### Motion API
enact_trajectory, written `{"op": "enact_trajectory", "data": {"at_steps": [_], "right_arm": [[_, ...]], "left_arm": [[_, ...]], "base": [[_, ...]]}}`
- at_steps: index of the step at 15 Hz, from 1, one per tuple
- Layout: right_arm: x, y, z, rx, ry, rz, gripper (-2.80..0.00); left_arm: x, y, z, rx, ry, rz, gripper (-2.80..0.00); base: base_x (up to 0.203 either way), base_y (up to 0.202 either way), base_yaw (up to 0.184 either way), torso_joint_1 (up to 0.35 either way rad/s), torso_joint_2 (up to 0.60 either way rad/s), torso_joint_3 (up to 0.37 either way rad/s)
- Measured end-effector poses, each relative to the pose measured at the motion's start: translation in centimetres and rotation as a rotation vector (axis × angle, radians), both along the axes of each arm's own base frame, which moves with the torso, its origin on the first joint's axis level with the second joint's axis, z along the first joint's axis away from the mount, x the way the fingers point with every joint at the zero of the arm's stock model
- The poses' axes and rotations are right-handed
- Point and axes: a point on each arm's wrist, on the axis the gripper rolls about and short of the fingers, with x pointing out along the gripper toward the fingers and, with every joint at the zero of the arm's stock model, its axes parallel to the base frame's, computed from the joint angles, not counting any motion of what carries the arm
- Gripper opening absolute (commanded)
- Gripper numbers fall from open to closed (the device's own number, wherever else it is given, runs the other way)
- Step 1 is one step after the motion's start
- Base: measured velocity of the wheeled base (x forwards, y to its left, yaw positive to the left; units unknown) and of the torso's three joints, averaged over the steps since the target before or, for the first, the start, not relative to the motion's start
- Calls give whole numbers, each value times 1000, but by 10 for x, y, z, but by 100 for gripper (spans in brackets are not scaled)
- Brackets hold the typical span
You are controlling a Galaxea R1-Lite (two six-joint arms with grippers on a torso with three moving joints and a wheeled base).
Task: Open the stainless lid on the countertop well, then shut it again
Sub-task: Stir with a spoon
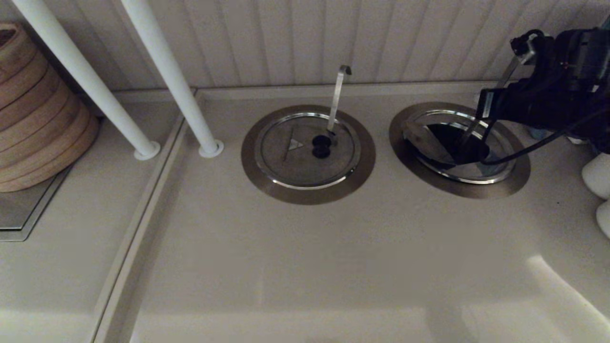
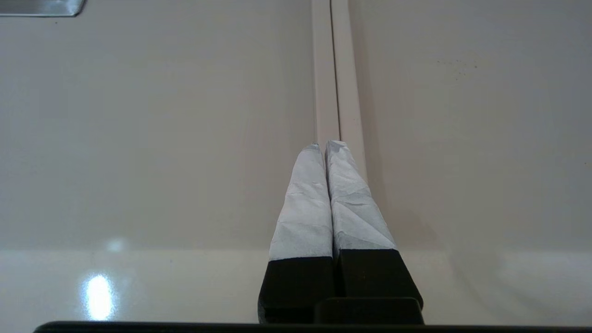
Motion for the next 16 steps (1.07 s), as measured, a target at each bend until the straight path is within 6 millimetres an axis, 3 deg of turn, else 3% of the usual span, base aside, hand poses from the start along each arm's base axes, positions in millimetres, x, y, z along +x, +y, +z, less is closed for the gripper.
{"op": "enact_trajectory", "data": {"at_steps": [10, 16], "right_arm": [[36, -14, -8, -12, -107, -153, -280], [37, -7, -6, 125, -116, -60, -280]], "left_arm": [[0, 0, 0, 0, 0, 0, -280], [0, 0, 0, 0, 0, 0, -280]], "base": [[0, 0, 0, 0, 0, 0], [0, 0, 0, 0, 0, 0]]}}
